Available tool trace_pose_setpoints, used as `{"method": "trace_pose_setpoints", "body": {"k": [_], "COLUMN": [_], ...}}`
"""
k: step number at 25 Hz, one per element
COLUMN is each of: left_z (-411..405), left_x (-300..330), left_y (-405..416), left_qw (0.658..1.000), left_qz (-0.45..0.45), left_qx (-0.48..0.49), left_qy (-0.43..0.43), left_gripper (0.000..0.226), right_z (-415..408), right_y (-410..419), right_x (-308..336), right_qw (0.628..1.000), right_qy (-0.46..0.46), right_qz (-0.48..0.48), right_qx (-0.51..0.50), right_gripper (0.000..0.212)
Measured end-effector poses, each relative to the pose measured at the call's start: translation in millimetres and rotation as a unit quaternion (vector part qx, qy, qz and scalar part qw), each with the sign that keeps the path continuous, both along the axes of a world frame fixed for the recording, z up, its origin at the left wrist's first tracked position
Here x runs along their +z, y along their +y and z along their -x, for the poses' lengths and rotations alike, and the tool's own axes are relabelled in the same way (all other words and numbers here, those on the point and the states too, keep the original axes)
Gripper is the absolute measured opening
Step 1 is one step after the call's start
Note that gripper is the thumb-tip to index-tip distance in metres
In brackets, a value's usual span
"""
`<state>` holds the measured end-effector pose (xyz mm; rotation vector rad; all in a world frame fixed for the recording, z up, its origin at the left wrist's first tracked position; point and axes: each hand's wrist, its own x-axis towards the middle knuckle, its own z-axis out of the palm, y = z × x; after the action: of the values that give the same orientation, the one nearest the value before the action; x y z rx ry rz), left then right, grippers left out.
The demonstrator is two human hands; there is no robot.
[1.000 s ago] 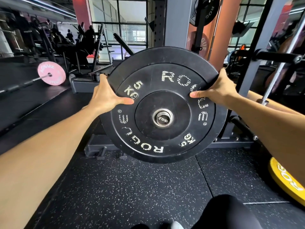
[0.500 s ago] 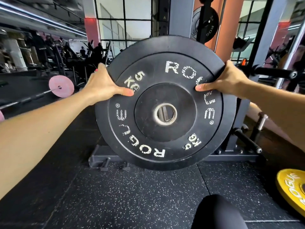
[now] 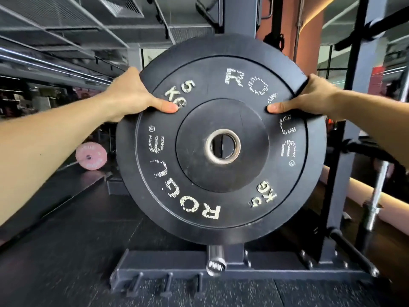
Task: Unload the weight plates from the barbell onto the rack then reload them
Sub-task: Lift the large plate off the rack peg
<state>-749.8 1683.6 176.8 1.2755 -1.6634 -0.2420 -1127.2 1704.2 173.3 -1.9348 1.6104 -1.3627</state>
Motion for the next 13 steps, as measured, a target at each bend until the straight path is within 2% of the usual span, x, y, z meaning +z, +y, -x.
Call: {"method": "trace_pose_setpoints", "body": {"k": [2,6,8,11,13], "left_z": [12,25,33,37,43], "left_x": [35,137,204,297,359], "left_y": [-12,-30,-35,-38,-38], "left_qw": [1.000,0.999,1.000,1.000,0.999], "left_qz": [-0.014,-0.024,-0.022,-0.007,-0.007], "left_qx": [0.008,0.007,0.004,0.020,0.036], "left_qy": [0.002,0.023,0.022,0.022,0.018], "left_gripper": [0.105,0.099,0.094,0.079,0.073], "right_z": [8,22,30,37,41], "right_y": [-18,-49,-56,-68,-69], "right_x": [35,145,212,308,370], "right_qw": [1.000,1.000,1.000,1.000,1.000], "right_qy": [0.004,0.004,-0.002,-0.003,0.010], "right_qz": [-0.002,-0.001,-0.003,-0.006,-0.009], "right_qx": [-0.012,-0.025,-0.006,0.028,0.006], "right_gripper": [0.072,0.108,0.110,0.096,0.108]}}
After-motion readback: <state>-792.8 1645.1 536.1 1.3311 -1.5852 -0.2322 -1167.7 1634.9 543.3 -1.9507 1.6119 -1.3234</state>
